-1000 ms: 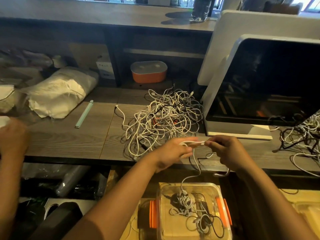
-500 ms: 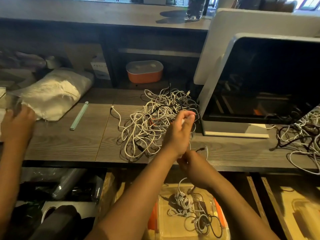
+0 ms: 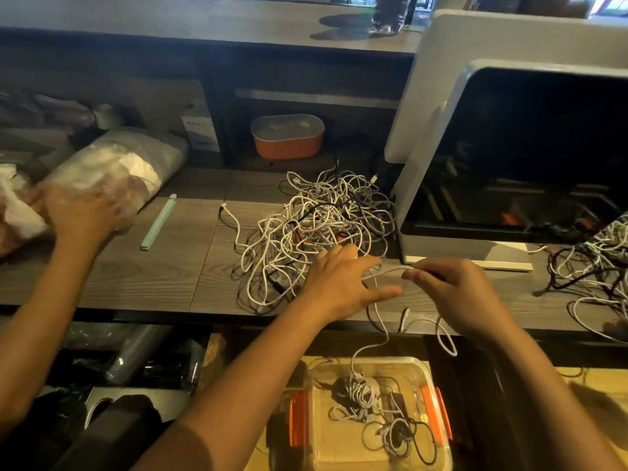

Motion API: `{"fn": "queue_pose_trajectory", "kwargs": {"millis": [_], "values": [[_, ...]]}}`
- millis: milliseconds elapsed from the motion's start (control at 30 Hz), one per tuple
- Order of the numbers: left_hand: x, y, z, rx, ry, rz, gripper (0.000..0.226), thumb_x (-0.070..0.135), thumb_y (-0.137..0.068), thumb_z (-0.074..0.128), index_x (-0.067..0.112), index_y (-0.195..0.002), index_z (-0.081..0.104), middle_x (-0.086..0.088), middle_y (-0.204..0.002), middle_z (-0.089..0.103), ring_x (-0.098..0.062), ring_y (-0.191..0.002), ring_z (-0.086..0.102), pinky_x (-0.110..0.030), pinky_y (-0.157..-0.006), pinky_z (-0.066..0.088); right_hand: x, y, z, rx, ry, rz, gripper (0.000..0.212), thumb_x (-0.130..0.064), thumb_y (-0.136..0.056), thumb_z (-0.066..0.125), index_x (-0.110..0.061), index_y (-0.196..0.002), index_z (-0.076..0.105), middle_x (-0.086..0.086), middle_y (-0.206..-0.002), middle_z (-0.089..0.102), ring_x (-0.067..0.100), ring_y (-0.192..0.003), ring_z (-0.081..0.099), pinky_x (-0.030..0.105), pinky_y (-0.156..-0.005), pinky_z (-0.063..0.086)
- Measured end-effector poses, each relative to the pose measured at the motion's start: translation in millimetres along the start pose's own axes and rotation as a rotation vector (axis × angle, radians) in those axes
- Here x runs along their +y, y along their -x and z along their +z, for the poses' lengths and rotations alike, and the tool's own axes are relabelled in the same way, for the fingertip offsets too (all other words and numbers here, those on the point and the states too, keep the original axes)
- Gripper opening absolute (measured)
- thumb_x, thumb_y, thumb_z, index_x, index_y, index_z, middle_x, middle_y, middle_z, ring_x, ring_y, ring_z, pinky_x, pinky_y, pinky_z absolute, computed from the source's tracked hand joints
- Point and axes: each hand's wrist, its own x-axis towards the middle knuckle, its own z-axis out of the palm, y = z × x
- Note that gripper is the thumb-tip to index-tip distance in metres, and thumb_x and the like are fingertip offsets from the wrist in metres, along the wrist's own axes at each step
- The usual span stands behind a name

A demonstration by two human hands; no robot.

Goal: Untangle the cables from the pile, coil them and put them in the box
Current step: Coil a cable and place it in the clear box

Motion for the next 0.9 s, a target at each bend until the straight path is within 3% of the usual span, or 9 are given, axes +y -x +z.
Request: {"fn": "queue_pose_trajectory", "kwargs": {"millis": [133, 267, 367, 433, 567, 667, 767, 833, 900], "values": [[-7, 5, 9, 0.093, -0.166, 0.057, 0.033, 0.026, -0.092, 0.051, 0.028, -0.124, 0.056, 0.001, -0.107, 0.062, -0.019, -0.102, 0.054, -0.036, -0.098, 0.035, 6, 0, -1, 0.043, 0.072, -0.009, 0.007, -0.027, -0.088, 0.060, -0.029, -0.090, 0.068, -0.012, -0.076, 0.063, 0.006, -0.071, 0.057, 0.023, -0.060, 0.042], [-7, 10, 5, -0.046, -0.050, 0.027, 0.044, 0.004, -0.092, 0.040, 0.026, -0.125, 0.059, -0.004, -0.108, 0.061, -0.024, -0.097, 0.056, -0.034, -0.088, 0.043, 13, -1, -2, 0.144, 0.114, -0.019, 0.006, -0.031, -0.081, 0.067, -0.027, -0.084, 0.070, -0.011, -0.075, 0.064, 0.005, -0.073, 0.058, 0.023, -0.059, 0.045], [-7, 11, 2, -0.149, 0.492, -0.035, 0.047, 0.000, -0.096, 0.038, 0.023, -0.136, 0.049, -0.004, -0.125, 0.054, -0.015, -0.093, 0.053, -0.021, -0.075, 0.042, 15, -3, 0, 0.186, -0.002, 0.014, 0.004, -0.027, -0.083, 0.066, -0.029, -0.080, 0.066, -0.009, -0.075, 0.064, 0.006, -0.072, 0.058, 0.020, -0.058, 0.042], [3, 17, -1, -0.116, 0.967, -0.025, 0.044, 0.002, -0.098, 0.039, 0.017, -0.138, 0.046, 0.000, -0.132, 0.052, -0.011, -0.110, 0.050, -0.011, -0.086, 0.040, 18, -5, 7, 0.175, -0.110, 0.061, 0.009, -0.025, -0.086, 0.063, -0.028, -0.078, 0.065, -0.004, -0.072, 0.063, 0.010, -0.068, 0.057, 0.022, -0.057, 0.043], [25, 20, -9, -0.025, 1.632, 0.024, 0.034, 0.009, -0.099, 0.033, 0.014, -0.129, 0.050, 0.007, -0.122, 0.062, -0.005, -0.124, 0.048, -0.023, -0.100, 0.038, 17, 0, 35, 0.061, -0.340, 0.136, 0.020, -0.027, -0.094, 0.053, -0.018, -0.083, 0.067, -0.006, -0.054, 0.053, 0.007, -0.050, 0.043, 0.021, -0.048, 0.037], [33, 12, -16, 0.080, 1.604, -0.003, 0.029, 0.017, -0.102, 0.030, 0.014, -0.099, 0.059, 0.004, -0.085, 0.070, -0.007, -0.100, 0.063, -0.027, -0.090, 0.046, 11, 5, 53, -0.051, -0.244, 0.096, 0.031, -0.030, -0.099, 0.041, -0.016, -0.079, 0.061, -0.005, -0.057, 0.050, 0.001, -0.046, 0.042, 0.021, -0.050, 0.035], [39, 2, -19, 0.221, 1.495, -0.065, 0.027, 0.020, -0.102, 0.033, 0.014, -0.085, 0.053, 0.006, -0.057, 0.054, -0.007, -0.066, 0.062, -0.028, -0.074, 0.052, 3, 9, 64, -0.165, -0.160, 0.068, 0.031, -0.027, -0.101, 0.038, -0.020, -0.077, 0.056, -0.005, -0.064, 0.052, 0.000, -0.052, 0.046, 0.021, -0.054, 0.035], [36, -5, -17, 0.402, 1.210, -0.058, 0.026, 0.024, -0.102, 0.037, 0.019, -0.079, 0.049, 0.009, -0.056, 0.044, -0.001, -0.049, 0.045, -0.020, -0.050, 0.041, -3, 11, 67, -0.240, -0.048, 0.024, 0.026, -0.025, -0.101, 0.039, -0.025, -0.081, 0.056, -0.007, -0.071, 0.055, 0.002, -0.062, 0.050, 0.020, -0.058, 0.037], [30, -10, -12, 0.553, 0.759, -0.066, 0.027, 0.029, -0.100, 0.040, 0.020, -0.076, 0.046, 0.008, -0.065, 0.044, -0.005, -0.054, 0.041, -0.025, -0.052, 0.031, -7, 11, 64, -0.248, 0.026, -0.020, 0.022, -0.024, -0.100, 0.043, -0.023, -0.087, 0.061, -0.005, -0.078, 0.061, 0.005, -0.069, 0.055, 0.023, -0.062, 0.043]]}}
